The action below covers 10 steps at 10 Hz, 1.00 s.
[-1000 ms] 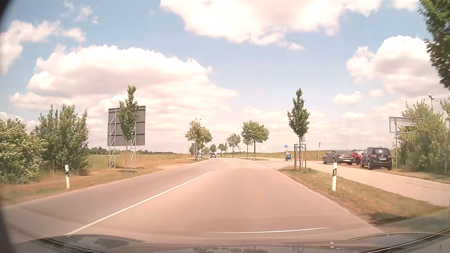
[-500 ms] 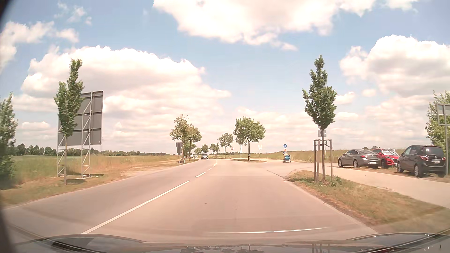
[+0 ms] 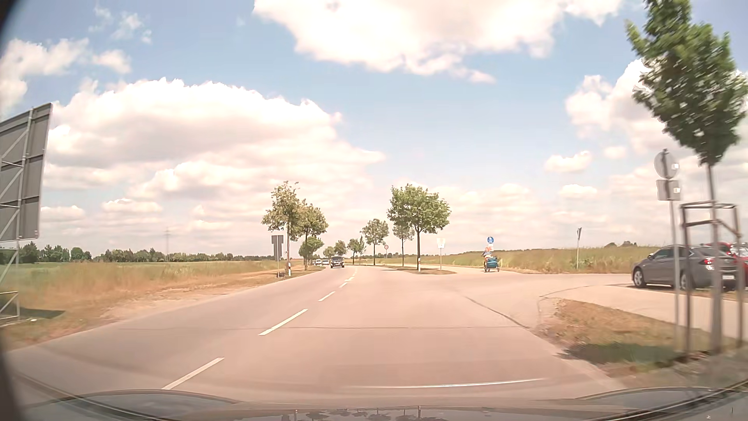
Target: Follow the waypoints while adhering to traffic rules and regulations
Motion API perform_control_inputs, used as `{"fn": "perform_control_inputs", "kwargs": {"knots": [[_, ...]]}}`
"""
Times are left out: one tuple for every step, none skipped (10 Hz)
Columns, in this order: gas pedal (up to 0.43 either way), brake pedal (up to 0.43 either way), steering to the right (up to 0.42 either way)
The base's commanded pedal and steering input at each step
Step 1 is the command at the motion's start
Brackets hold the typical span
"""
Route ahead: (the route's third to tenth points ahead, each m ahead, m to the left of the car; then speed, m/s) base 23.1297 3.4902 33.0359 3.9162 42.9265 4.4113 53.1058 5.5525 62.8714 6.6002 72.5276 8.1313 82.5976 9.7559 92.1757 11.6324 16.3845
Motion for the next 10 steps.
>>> {"fn": "perform_control_inputs", "kwargs": {"knots": [[0.571, 0.012, -0.015], [0.571, 0.006, -0.015], [0.571, 0.012, -0.015], [0.571, 0.012, -0.015], [0.559, 0.012, -0.015], [0.559, 0.012, -0.015], [0.559, 0.012, -0.015], [0.559, 0.012, -0.016], [0.559, 0.012, -0.016], [0.559, 0.012, -0.015]]}}
